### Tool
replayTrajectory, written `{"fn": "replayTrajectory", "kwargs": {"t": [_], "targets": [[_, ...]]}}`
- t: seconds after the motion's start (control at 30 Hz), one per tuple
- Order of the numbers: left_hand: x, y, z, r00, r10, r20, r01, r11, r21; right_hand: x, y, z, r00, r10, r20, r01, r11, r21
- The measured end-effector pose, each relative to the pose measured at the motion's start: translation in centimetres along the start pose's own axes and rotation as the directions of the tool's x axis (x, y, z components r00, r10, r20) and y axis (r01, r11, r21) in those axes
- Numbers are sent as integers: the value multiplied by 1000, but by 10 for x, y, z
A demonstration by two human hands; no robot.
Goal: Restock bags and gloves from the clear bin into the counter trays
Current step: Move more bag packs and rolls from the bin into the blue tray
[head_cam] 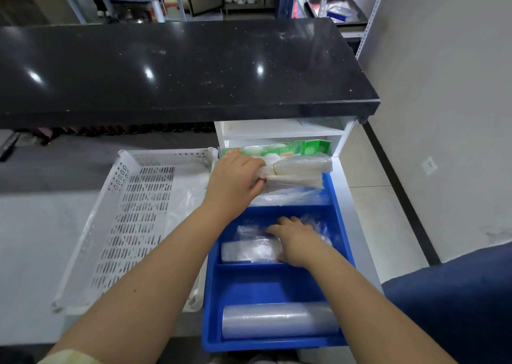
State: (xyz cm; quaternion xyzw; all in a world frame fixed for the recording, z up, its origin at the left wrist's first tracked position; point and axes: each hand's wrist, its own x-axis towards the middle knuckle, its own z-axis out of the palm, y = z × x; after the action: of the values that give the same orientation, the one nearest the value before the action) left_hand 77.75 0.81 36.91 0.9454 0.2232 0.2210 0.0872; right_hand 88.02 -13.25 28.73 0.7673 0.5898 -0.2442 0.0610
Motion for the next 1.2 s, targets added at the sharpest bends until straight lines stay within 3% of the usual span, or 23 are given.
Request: {"fn": "replayTrajectory", "kwargs": {"t": [0.23, 0.43, 0.6, 0.67, 0.73, 0.87, 1.03, 1.2], "targets": [[-3, -2, 3, 1000, 8, -14, -8, 1000, -11, 9, -4, -2, 996, 35, 81, -36, 999, 4], [-8, -4, -1, 999, 8, -43, -9, 1000, -14, 5, -8, -5, 998, 17, 55, -13, 998, -61], [-15, -3, -7, 999, 11, -50, -12, 1000, -27, -5, -4, -6, 992, 49, 116, -69, 982, 176], [-19, -3, -11, 998, 9, -58, -11, 1000, -25, -10, -4, -7, 998, 28, 51, -37, 982, 185], [-23, -2, -14, 998, 5, -60, -6, 1000, -13, -17, -5, -9, 995, -53, -89, 61, 994, 85], [-25, 3, -22, 998, -32, -47, 31, 999, -19, -35, -11, -16, 920, -188, -343, 156, 980, -120], [-20, 15, -27, 999, -36, 22, 36, 999, -14, -67, -13, -23, 855, -218, -470, 153, 973, -173], [-28, 27, -15, 975, -93, 203, 124, 981, -149, -94, -3, -18, 826, -175, -536, 117, 983, -140]]}}
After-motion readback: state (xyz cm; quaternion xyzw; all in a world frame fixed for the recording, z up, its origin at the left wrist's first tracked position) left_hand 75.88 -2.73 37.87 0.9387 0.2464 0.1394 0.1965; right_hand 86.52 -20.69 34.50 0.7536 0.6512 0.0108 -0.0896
